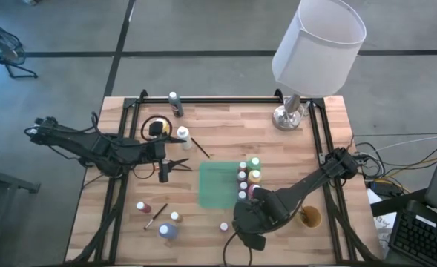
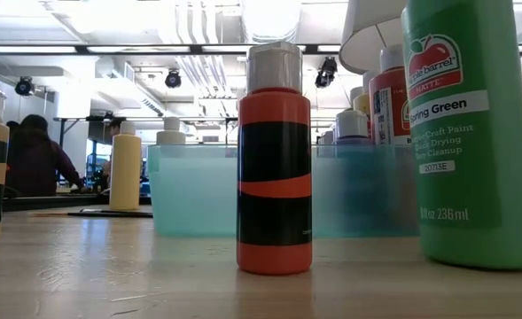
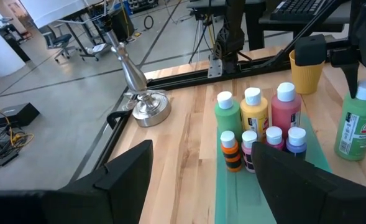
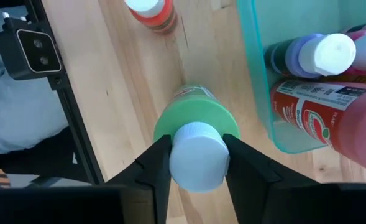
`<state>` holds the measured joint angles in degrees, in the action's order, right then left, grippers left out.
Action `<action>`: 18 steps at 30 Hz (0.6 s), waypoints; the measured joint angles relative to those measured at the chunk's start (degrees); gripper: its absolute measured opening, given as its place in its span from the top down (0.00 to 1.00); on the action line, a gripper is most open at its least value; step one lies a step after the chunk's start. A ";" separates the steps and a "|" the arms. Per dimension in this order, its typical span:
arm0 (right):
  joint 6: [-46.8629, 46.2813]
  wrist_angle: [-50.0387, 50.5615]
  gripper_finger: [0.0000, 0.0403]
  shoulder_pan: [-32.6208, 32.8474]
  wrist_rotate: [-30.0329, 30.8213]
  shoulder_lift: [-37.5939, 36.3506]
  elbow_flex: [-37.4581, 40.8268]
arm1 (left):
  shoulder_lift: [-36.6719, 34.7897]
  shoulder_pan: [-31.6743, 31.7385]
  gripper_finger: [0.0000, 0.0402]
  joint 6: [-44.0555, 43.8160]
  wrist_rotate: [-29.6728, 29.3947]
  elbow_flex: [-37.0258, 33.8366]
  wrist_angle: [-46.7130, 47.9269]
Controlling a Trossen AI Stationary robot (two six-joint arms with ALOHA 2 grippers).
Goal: Pick & Place Paint Supplies
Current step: Put the green paint bottle into the green bin
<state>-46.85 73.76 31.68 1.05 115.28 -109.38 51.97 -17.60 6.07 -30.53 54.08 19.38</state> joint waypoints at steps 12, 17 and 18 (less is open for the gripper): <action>0.55 -0.28 0.71 -0.02 -1.03 -0.02 0.00 | 0.01 0.02 0.31 0.00 0.00 0.00 0.00; 0.80 -0.42 0.72 -0.02 -1.09 -0.02 0.00 | 0.02 0.00 0.31 -0.02 -0.02 0.00 0.00; 0.95 -0.44 0.72 -0.02 -1.09 -0.02 0.00 | 0.01 0.02 0.31 0.00 -0.02 0.00 0.00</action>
<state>-45.91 73.32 31.66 -0.03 115.26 -109.38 51.98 -17.58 6.06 -30.54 54.08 19.38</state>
